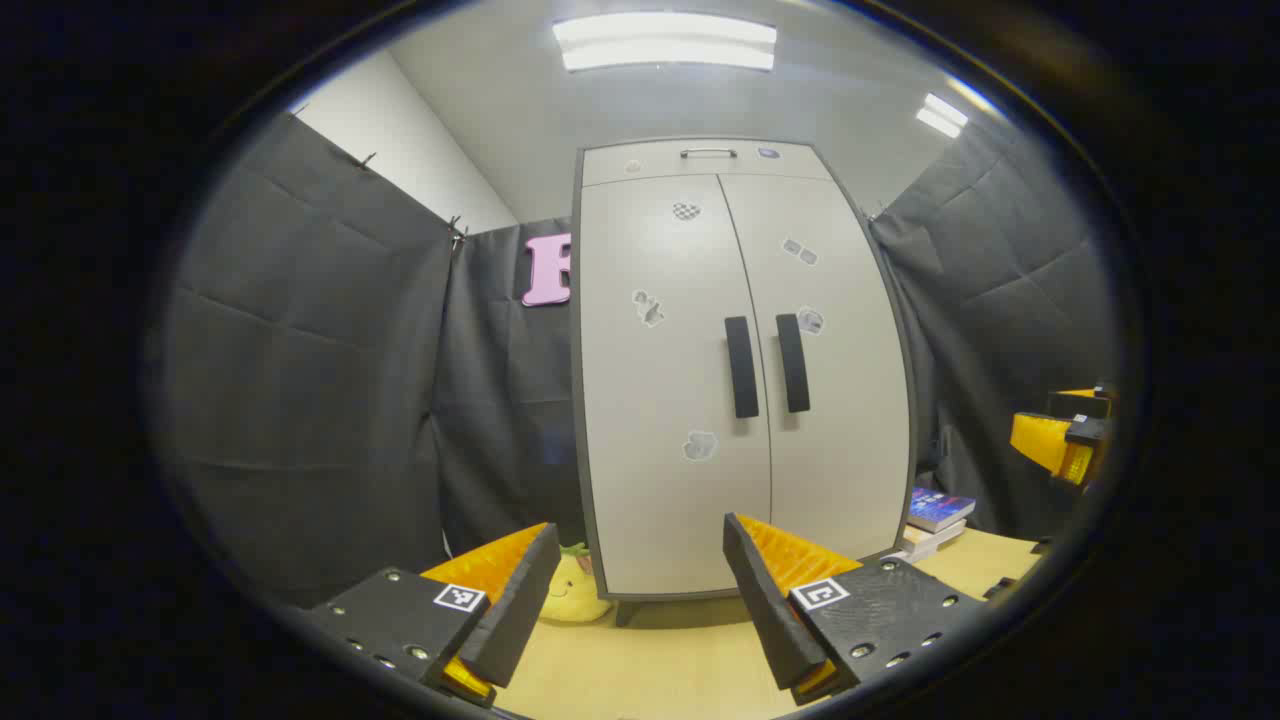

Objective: Open the right door of the double-door shoe cabinet with the right hand, and open the left door with the left hand.

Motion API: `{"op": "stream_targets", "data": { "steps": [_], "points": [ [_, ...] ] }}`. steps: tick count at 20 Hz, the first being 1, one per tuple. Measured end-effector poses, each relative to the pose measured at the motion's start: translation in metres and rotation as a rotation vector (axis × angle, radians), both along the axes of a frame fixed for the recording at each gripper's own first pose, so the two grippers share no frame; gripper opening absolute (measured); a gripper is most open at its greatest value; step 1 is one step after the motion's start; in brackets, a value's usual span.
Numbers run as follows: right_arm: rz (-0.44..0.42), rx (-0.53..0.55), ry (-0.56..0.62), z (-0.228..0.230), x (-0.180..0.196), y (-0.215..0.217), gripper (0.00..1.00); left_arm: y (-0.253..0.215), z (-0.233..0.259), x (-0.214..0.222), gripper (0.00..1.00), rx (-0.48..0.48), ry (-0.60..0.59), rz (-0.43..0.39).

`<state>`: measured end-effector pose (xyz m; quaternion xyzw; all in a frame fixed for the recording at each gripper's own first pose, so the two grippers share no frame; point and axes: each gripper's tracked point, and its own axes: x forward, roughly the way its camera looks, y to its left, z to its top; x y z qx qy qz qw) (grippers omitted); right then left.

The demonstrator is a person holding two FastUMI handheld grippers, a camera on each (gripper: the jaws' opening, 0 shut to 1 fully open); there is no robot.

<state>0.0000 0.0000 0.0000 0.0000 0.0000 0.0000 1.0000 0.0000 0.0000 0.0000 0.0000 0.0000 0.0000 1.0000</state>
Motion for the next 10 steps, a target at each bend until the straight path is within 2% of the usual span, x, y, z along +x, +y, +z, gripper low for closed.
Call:
{"op": "stream_targets", "data": {
  "steps": [10],
  "points": [
    [0.012,0.006,0.017,-0.013,0.004,0.006,0.98,0.005,-0.003,0.009,0.94,0.005,0.002,0.007]
  ]
}}
